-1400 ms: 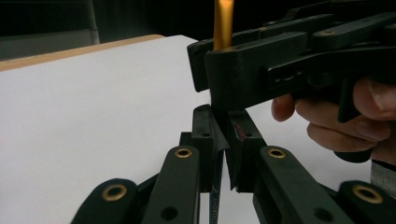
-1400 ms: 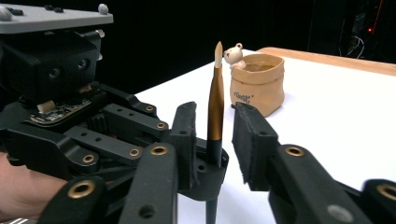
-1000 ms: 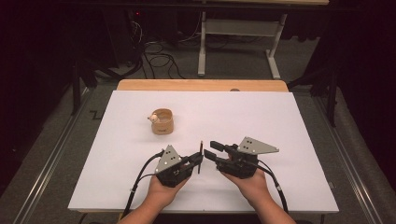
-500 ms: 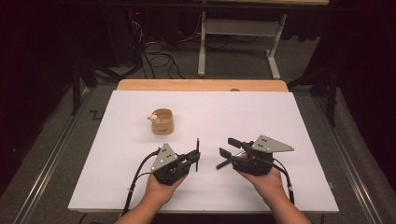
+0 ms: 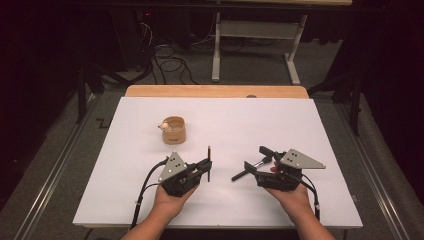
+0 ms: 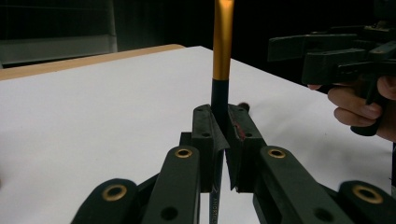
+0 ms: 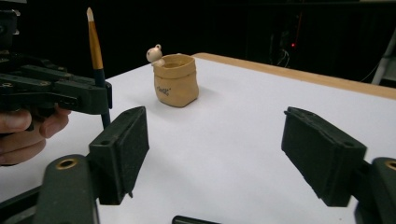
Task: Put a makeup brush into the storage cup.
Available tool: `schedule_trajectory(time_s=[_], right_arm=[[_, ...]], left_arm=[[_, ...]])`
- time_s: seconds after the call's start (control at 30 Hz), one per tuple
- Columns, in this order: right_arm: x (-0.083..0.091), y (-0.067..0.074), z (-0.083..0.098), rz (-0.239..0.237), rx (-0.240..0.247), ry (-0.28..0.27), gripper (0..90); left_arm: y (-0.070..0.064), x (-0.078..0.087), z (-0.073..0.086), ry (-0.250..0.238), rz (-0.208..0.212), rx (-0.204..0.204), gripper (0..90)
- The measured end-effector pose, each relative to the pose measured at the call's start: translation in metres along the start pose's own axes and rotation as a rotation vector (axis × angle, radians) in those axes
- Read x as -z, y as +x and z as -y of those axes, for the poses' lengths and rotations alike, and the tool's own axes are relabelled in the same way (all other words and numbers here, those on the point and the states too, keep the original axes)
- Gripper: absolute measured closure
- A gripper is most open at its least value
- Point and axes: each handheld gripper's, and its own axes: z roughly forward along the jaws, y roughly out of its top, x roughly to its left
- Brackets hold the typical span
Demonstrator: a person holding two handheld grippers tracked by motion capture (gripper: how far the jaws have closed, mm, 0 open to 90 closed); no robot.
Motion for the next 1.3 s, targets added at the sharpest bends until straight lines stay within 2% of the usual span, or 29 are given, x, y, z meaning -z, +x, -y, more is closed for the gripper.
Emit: schedule_trajectory(time_s=[0.07,0.2,0.3,0.57,0.97,1.3], right_arm=[[0.002,0.000,0.001,0.018,0.017,-0.018,18.6],[0.004,-0.002,0.002,0.032,0.034,-0.012,15.2],[0.003,-0.002,0.003,0.025,0.037,-0.007,12.2],[-0.001,-0.002,0.006,0.050,0.022,0.017,0.6],[-0.001,-0.004,0.008,0.040,0.009,0.029,0.6],[-0.002,-0.006,0.009,0.046,0.008,0.037,0.6]], left_arm=[[0.000,0.000,0.000,0.001,-0.002,0.000,82.7],[0.001,0.001,-0.001,-0.004,-0.007,0.001,82.7],[0.003,0.002,-0.002,-0.004,-0.012,-0.001,82.7],[0.008,0.006,-0.004,-0.015,-0.026,0.009,82.7],[0.020,0.014,-0.008,-0.030,-0.075,0.013,82.7],[0.040,0.029,-0.014,-0.072,-0.139,0.051,82.7]])
